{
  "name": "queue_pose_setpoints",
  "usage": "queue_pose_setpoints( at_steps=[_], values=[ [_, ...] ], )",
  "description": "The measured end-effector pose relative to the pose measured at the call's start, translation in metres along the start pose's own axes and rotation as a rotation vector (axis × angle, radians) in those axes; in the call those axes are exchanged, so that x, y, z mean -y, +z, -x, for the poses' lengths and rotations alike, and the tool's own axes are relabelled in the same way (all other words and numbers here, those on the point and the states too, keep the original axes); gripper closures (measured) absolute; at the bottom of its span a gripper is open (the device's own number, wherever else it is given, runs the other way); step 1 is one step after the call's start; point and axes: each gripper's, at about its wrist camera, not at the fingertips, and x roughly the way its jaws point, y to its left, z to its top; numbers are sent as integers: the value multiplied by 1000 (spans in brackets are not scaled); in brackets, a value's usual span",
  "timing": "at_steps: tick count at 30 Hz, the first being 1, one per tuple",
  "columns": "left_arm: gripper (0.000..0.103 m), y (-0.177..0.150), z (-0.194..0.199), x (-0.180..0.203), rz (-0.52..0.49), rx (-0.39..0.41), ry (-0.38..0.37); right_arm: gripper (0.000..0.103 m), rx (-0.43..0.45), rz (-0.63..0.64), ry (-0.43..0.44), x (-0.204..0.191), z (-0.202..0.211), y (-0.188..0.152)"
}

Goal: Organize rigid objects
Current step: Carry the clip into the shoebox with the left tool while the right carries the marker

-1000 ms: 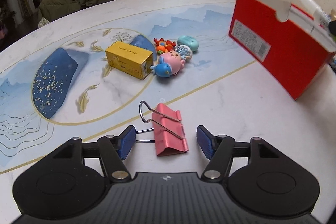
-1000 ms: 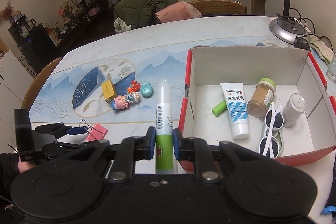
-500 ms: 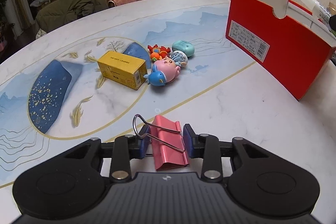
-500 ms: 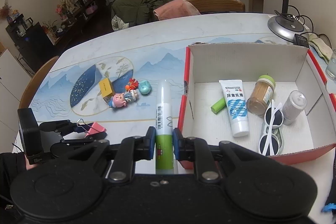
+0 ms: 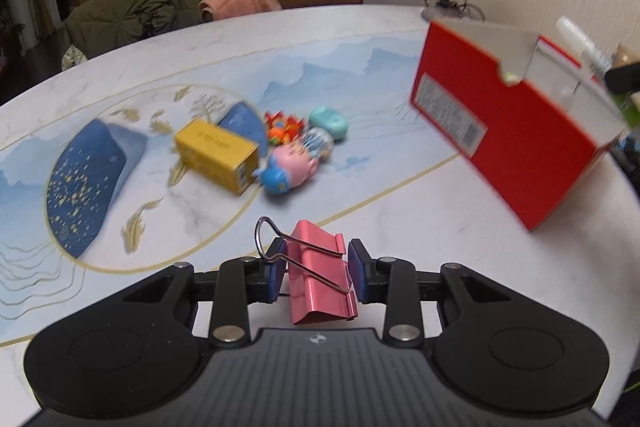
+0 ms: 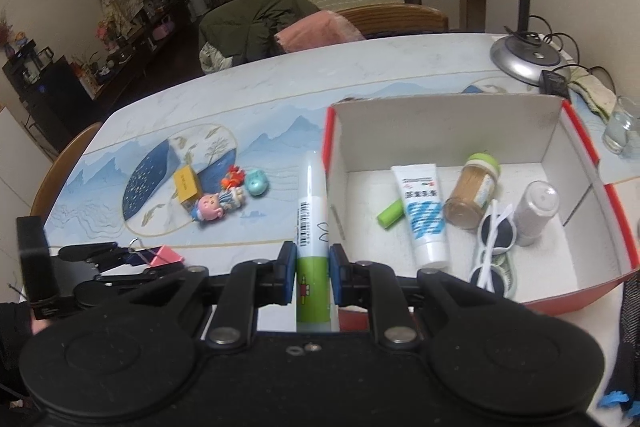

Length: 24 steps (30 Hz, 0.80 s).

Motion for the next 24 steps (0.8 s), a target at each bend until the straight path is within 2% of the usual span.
queue_pose_setpoints(
  at_steps=[4,10,24],
  values=[
    [70,19,10,15,11,28,-40,87,16,-17,-21,17,4,5],
    [70,51,17,50,-30,65,-87,87,36,-35,-43,44,7,13],
    [70,116,-6,148,-166,98,-157,87,65,-50,-123,114,0,31]
  ],
)
